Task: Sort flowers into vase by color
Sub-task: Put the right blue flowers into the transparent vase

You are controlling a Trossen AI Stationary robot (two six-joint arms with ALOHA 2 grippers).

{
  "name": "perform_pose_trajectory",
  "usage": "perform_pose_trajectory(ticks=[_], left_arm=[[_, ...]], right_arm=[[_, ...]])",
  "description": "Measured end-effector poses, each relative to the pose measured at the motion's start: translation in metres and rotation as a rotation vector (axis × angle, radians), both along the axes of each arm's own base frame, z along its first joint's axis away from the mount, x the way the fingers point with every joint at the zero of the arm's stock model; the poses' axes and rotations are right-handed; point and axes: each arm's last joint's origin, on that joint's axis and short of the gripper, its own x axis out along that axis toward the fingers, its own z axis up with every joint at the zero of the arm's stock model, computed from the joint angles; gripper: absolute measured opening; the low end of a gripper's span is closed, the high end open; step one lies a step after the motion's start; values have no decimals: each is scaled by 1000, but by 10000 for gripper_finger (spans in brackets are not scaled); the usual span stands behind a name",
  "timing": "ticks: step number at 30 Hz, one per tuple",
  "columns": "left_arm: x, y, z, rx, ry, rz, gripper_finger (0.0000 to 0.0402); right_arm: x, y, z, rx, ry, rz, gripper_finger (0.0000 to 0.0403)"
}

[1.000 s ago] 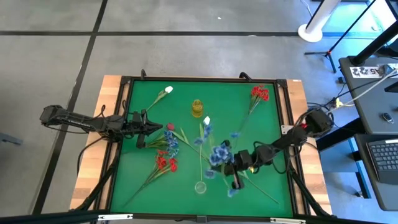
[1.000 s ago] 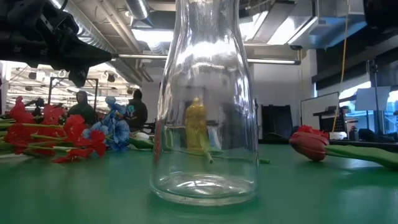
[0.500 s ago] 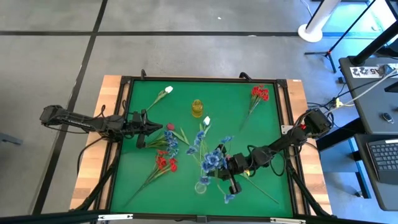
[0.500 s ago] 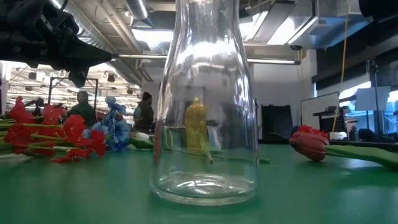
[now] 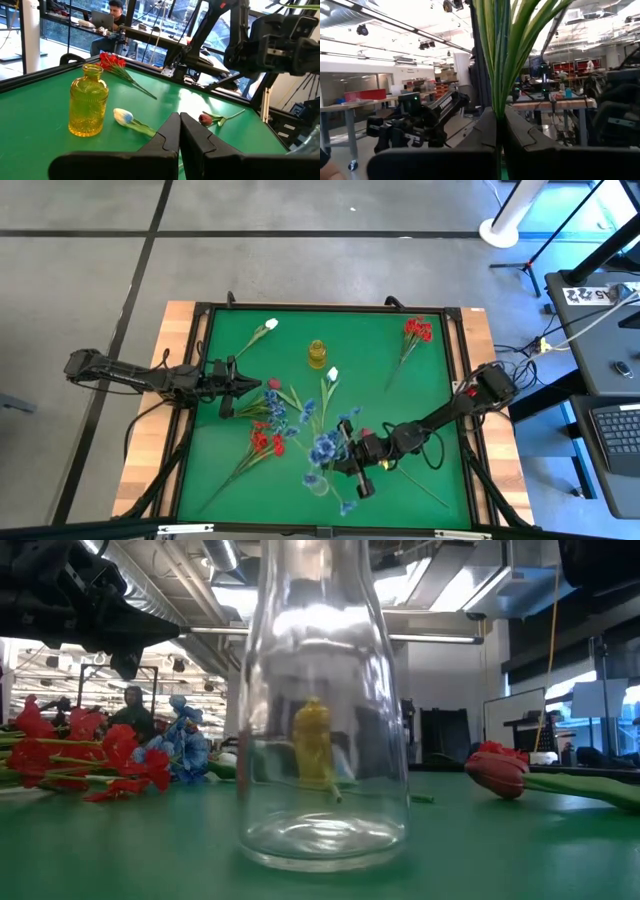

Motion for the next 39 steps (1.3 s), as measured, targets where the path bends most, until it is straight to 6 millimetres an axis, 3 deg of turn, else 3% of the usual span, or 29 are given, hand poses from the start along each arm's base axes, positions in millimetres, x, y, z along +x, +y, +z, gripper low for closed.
perform_pose_trajectory(ticks=[6,11,18,29,39], left_arm=[[0,0,0,0,0,0,0],[0,0,0,0,0,0,0],[0,0,0,0,0,0,0],[0,0,0,0,0,0,0],[0,0,0,0,1,0,0]], right_arm=[[0,-2,3,-47,-2,-87,7],[-4,-6,19,-93,-3,-125,7],[-11,-6,38,-64,-55,-28,6],[8,8,26,-39,-26,61,6],[16,9,4,-84,130,3,7]])
